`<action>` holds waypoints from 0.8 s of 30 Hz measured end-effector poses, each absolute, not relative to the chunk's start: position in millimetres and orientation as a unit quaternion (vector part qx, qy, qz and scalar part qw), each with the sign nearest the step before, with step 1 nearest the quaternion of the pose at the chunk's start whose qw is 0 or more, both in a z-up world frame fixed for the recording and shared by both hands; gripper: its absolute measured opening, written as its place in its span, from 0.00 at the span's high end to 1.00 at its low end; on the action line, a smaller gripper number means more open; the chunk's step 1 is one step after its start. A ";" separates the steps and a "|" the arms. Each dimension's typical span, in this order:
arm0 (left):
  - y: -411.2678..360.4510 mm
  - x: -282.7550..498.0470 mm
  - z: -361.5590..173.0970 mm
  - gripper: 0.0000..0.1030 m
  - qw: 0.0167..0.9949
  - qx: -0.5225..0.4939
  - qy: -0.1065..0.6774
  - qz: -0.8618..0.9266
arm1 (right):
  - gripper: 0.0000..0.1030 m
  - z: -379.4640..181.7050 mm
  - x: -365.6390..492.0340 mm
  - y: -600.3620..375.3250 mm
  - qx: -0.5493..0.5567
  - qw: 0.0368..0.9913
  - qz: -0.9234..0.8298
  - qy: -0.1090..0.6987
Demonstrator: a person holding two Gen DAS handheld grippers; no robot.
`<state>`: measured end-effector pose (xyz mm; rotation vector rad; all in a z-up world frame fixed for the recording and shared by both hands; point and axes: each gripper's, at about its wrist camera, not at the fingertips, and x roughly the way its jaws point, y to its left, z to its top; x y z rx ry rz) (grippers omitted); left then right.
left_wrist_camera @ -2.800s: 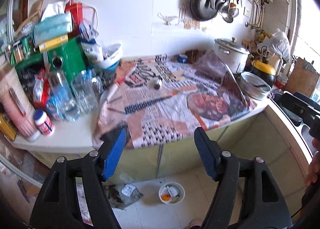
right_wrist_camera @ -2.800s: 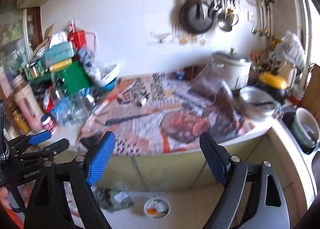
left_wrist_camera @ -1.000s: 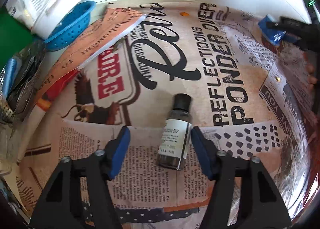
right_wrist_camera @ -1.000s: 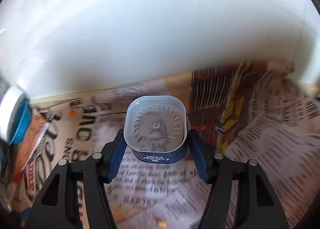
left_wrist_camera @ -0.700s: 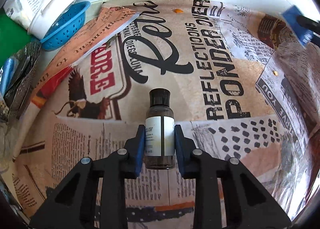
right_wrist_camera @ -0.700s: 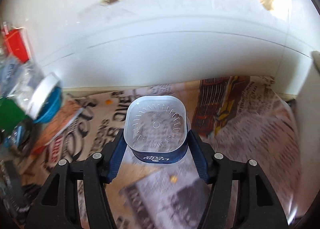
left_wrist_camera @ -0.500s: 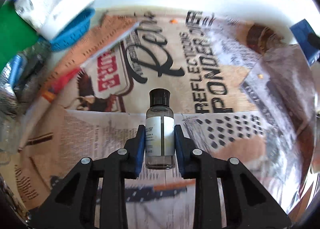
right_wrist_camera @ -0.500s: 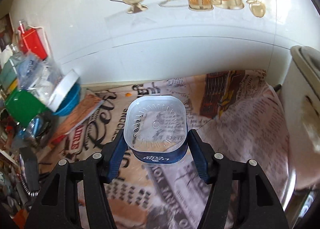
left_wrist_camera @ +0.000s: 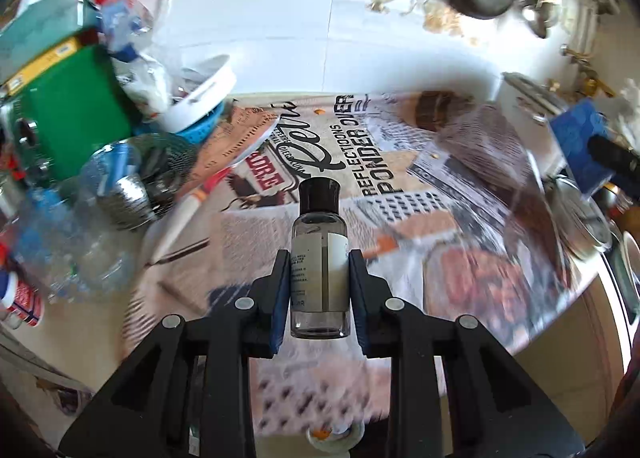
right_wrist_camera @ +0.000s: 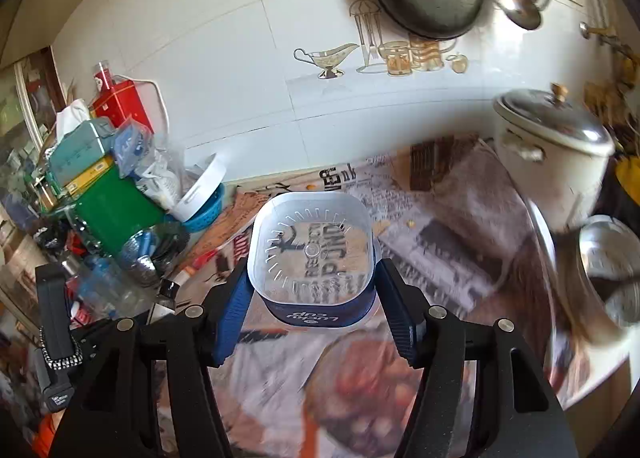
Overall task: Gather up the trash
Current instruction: 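Lower the bottle and blue tub over the white bin and open both tools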
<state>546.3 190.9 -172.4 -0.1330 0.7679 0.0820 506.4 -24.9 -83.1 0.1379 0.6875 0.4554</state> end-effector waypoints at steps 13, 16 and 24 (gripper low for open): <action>200.6 407.5 -169.6 0.74 0.922 -0.049 0.384 0.011 | 0.43 -93.2 377.9 -10.8 0.070 0.909 0.190 0.365; 196.6 392.5 -182.8 0.74 0.916 -0.053 0.398 0.014 | 0.43 -105.8 363.9 -15.3 0.066 0.903 0.190 0.381; 168.8 366.2 -256.2 0.74 0.887 -0.079 0.454 0.031 | 0.43 -175.3 346.6 -36.4 0.067 0.873 0.209 0.435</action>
